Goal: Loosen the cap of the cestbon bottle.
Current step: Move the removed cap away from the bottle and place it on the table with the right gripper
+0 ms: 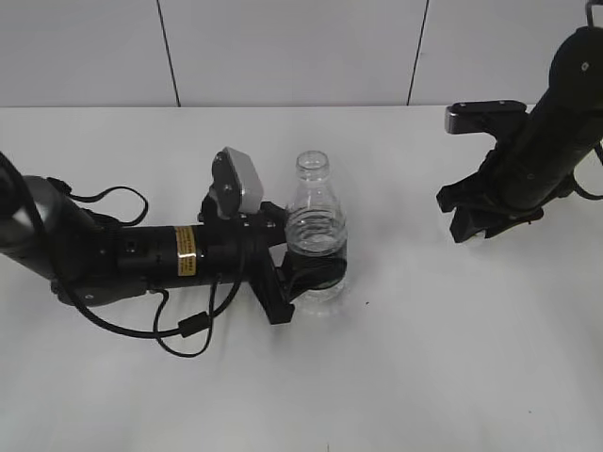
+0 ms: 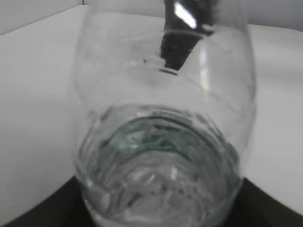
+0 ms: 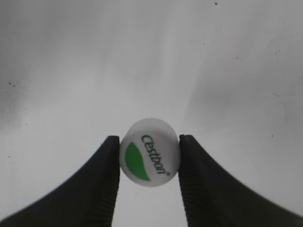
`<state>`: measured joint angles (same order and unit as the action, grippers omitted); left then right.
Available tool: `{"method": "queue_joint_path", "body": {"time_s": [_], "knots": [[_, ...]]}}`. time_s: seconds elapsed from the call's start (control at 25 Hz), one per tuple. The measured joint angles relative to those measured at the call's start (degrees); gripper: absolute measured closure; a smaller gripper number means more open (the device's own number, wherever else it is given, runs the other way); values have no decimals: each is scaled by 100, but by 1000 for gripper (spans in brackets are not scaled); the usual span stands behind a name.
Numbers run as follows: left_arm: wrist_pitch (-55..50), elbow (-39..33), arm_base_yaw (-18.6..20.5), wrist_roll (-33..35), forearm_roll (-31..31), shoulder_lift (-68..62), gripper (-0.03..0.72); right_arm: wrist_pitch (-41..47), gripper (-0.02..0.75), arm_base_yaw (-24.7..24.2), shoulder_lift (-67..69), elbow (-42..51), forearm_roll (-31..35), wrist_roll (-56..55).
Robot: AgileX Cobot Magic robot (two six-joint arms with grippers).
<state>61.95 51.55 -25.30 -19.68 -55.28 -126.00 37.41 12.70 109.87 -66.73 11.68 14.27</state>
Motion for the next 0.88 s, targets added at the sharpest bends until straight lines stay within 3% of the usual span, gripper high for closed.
{"method": "queue_joint_path", "body": {"time_s": [0.32,0.88], "knots": [[-691,397,-607,0,186,-6,276,-51,444,0,308,0,48,119],[-1022,519,-660,1,231,-6,276,-515,444,0,544,0,281,528]]}}
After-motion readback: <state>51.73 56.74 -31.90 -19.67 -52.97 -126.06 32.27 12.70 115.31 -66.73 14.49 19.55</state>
